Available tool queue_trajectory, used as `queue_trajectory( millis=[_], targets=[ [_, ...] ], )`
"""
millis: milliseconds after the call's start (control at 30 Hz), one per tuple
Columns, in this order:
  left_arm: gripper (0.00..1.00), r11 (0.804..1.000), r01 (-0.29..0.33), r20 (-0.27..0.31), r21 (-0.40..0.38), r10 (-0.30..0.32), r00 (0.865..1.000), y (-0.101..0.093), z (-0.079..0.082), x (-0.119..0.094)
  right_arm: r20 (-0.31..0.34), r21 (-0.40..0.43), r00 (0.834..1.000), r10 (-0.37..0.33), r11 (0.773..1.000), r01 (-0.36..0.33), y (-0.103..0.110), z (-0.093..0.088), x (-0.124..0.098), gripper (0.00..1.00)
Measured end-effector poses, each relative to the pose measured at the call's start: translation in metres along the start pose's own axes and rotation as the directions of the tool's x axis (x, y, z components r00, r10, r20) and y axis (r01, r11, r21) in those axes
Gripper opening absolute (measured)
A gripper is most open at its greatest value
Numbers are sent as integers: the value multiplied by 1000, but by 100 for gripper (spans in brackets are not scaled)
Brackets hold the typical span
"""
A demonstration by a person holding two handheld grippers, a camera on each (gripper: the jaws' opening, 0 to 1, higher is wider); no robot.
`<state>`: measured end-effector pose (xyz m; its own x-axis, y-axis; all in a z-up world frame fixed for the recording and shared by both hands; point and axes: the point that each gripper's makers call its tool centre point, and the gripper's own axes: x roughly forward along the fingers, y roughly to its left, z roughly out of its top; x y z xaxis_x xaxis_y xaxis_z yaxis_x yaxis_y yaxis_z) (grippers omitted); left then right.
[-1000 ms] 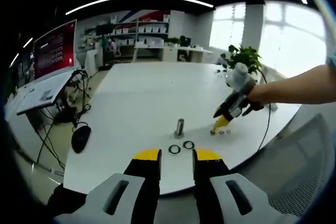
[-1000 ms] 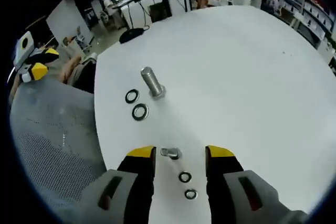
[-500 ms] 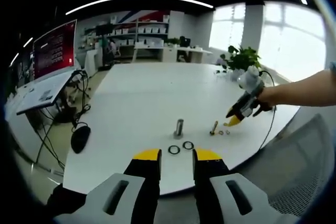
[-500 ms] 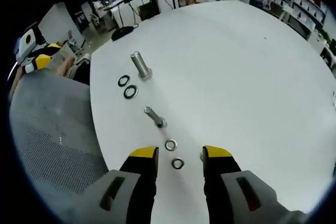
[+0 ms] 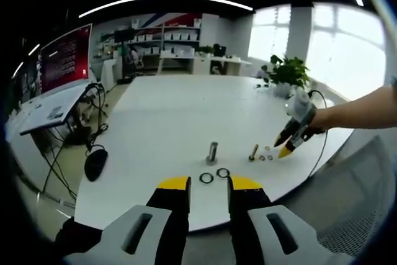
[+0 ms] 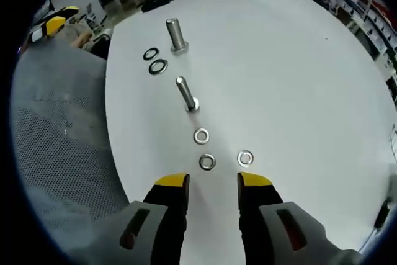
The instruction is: Place the washer onto the threaded stud by aligning its center hole with the stud, sliding it down to the base, and recovering from edge contact or off-axis alignment until the washer reaches the visible bottom stop.
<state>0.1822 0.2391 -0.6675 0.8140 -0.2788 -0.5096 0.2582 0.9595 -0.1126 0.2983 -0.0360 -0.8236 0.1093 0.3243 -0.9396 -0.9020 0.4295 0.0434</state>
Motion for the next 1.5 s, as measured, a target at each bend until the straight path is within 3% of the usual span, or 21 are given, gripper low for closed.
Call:
queue_trajectory(
  millis=[567, 1067, 1233, 1367, 1500],
  targets=[
    [21, 1000, -6, 1, -5, 6, 1000, 1, 0, 0, -69, -84, 997, 21, 996, -27, 5, 1, 17, 27],
    [21, 1000, -11, 5, -11, 11, 1000, 2, 1, 0, -117, -178, 993, -21, 984, 0, 7, 5, 24, 20],
    [21, 1000, -7, -2, -5, 7, 1000, 1, 0, 0, -109, -193, 994, -30, 981, 9, 9, 6, 24, 16],
    [21, 1000, -1, -13, 2, 1, 1000, 0, -2, 1, -65, -209, 998, -13, 978, -1, 8, 5, 22, 16],
    [21, 1000, -5, -11, -1, 5, 1000, 1, -2, 1, -77, -194, 997, 1, 981, -16, 6, 7, 24, 16]
  ],
)
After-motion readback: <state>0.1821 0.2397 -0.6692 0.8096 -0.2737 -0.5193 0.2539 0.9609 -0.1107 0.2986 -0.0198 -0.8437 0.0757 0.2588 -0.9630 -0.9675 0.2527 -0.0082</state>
